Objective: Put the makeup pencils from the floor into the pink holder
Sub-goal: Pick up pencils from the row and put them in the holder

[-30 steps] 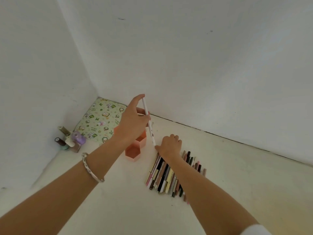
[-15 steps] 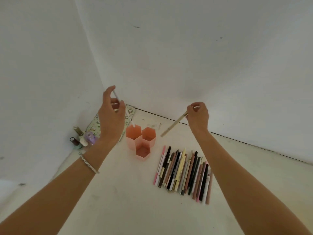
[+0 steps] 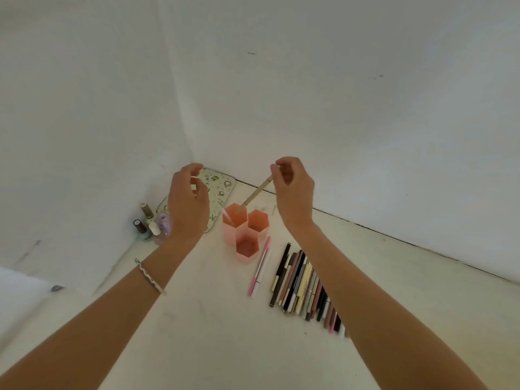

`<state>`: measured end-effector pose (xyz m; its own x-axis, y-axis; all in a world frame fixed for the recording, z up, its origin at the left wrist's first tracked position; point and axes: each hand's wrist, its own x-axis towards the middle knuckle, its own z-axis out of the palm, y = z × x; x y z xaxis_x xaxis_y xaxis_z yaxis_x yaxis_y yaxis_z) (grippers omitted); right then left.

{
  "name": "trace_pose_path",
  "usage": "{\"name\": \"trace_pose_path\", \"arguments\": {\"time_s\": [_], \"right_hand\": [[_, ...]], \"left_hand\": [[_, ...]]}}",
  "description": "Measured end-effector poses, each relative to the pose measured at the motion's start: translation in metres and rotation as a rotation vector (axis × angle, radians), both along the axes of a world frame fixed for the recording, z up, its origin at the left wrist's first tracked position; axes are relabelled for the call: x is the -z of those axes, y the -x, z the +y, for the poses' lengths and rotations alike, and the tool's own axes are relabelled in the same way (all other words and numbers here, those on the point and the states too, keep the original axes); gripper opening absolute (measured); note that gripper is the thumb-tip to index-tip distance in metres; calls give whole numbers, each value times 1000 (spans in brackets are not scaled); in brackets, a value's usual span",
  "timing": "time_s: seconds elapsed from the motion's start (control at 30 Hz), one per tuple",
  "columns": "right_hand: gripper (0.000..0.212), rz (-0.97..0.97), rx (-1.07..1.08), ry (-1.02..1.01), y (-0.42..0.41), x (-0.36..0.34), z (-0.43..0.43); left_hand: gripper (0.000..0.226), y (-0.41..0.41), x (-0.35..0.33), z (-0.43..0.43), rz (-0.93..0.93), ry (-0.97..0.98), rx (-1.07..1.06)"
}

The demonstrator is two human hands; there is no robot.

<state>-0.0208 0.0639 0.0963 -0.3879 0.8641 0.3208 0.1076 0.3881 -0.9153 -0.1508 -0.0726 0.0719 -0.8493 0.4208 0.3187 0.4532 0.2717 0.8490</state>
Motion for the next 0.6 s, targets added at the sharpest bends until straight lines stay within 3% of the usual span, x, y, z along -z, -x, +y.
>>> {"name": "trace_pose_path", "arguments": {"time_s": [0.17,0.37,0.5,0.6], "right_hand": [[9,-307,-179,-128,2,30,-15],[18,-253,-39,-5,-28,30,3],[16,-256,24,68,-53,30,20],[20,-311,34,90,-71,40,27]], "left_hand": [[21,-38,-11,3,-61,16,168],[6,-97,30,20,60,480,470],[18,-122,54,35,390,1064,588],[22,-133,71,50,428,1106,509]]}}
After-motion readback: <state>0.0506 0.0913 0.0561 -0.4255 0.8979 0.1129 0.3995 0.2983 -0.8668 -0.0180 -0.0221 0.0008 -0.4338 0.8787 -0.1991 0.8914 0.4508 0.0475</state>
